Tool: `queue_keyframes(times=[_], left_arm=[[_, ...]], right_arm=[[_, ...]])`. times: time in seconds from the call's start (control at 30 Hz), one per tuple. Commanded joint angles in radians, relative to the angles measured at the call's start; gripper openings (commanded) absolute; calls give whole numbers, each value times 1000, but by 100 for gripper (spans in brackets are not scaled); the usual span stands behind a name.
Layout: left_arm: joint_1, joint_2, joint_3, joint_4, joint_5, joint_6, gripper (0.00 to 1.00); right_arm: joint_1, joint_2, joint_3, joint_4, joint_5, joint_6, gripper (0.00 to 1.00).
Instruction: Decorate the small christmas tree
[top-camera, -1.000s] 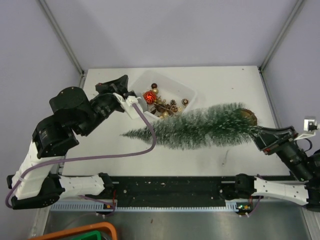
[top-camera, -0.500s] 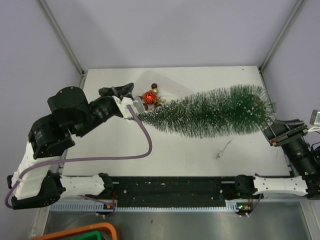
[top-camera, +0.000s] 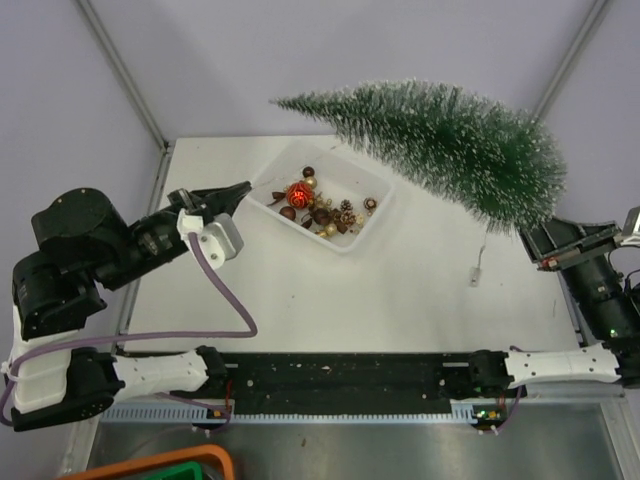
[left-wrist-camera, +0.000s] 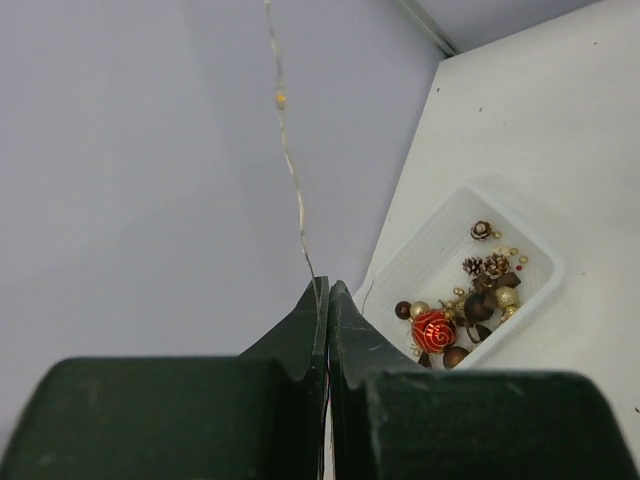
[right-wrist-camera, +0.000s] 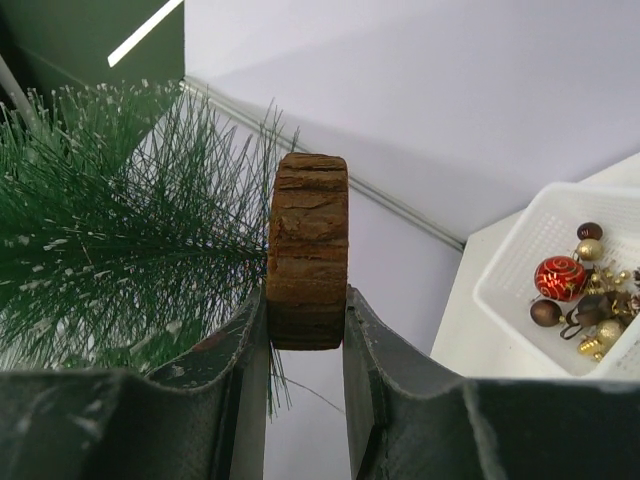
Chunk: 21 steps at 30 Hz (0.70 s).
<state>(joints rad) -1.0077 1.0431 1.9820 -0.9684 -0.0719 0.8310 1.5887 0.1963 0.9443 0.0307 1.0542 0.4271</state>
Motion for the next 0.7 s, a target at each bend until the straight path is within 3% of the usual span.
queue_keyframes(times=[0.0, 0.23, 0.37, 0.53, 0.67], left_arm=[[3, 1, -28, -10, 47, 55, 0], [3, -29, -40, -35, 31, 192, 0], [3, -103, -141, 49, -18, 350, 0], [3, -248, -431, 331, -68, 624, 0], [4, -262, -465, 438, -60, 686, 0]], right_arm=[[17, 159, 125, 9, 55, 72, 0], [17, 382, 254, -77, 358, -178, 0], [8, 448, 257, -71, 498, -336, 0], [-15, 485, 251, -66, 507, -456, 0], [-15, 551, 263, -54, 500, -579, 0]])
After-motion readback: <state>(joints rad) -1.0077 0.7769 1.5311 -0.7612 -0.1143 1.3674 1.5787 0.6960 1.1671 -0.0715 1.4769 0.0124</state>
